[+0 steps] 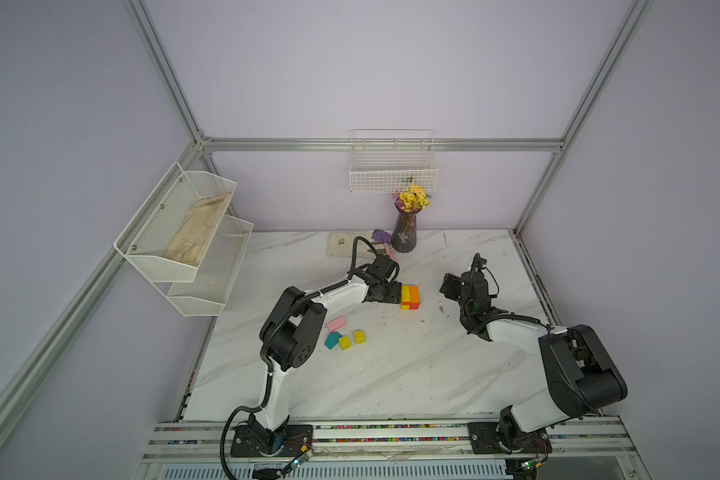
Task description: Build the wood block tower
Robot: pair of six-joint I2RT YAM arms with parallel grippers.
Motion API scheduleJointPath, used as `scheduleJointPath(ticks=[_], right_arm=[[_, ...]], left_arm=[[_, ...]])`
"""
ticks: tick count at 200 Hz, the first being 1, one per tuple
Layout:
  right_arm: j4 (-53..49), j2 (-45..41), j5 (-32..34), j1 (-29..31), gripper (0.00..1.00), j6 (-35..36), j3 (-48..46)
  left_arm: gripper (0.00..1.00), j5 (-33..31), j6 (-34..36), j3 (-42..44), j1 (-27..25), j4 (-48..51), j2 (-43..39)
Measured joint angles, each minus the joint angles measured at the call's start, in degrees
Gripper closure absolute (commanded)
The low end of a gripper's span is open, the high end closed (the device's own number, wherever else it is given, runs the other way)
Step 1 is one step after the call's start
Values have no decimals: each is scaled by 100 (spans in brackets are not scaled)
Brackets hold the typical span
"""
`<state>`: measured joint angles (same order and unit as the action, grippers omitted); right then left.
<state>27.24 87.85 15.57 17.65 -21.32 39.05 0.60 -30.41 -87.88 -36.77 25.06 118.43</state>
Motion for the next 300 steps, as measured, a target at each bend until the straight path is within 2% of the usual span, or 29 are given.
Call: scheduleJointPath(ticks=[42,63,89,123,139,167,189,203,251,273,300], right_arm=[[0,0,2,0,16,-2,0],[2,0,4,0,15,-2,0],[4,-11,9,0,14,-4,-2],[44,-175,-17,0,16,-2,-76],[31,-442,-46,0,17,-2,-205],[-9,-922,-254,13,23,-149,-289],[-9,-1104,-470,240,25,-404,-273],[-195,-1049,-420,732,26,-498,-122],[-1012,-363,-50,2761,26,-597,940],[-1414,52,70,3344,23,-551,1440],[-1762,682,0,3770,23,-518,2046]], left_arm=[[26,-79,133,0,0,267,-87],[25,-264,219,92,0,492,-643],[21,-715,251,1051,-2,354,-2568],[15,-1711,79,3311,131,-179,-5899],[12,-2087,39,4347,514,-216,-7134],[8,-2625,122,5676,1373,-105,-8369],[6,-2942,151,6133,1814,-59,-8706],[6,-2981,149,6245,1958,-136,-8633],[4,-2850,151,6251,1987,-269,-8122],[4,-2747,151,6260,1989,-382,-8310],[3,-2712,151,6380,1989,-483,-8655]])
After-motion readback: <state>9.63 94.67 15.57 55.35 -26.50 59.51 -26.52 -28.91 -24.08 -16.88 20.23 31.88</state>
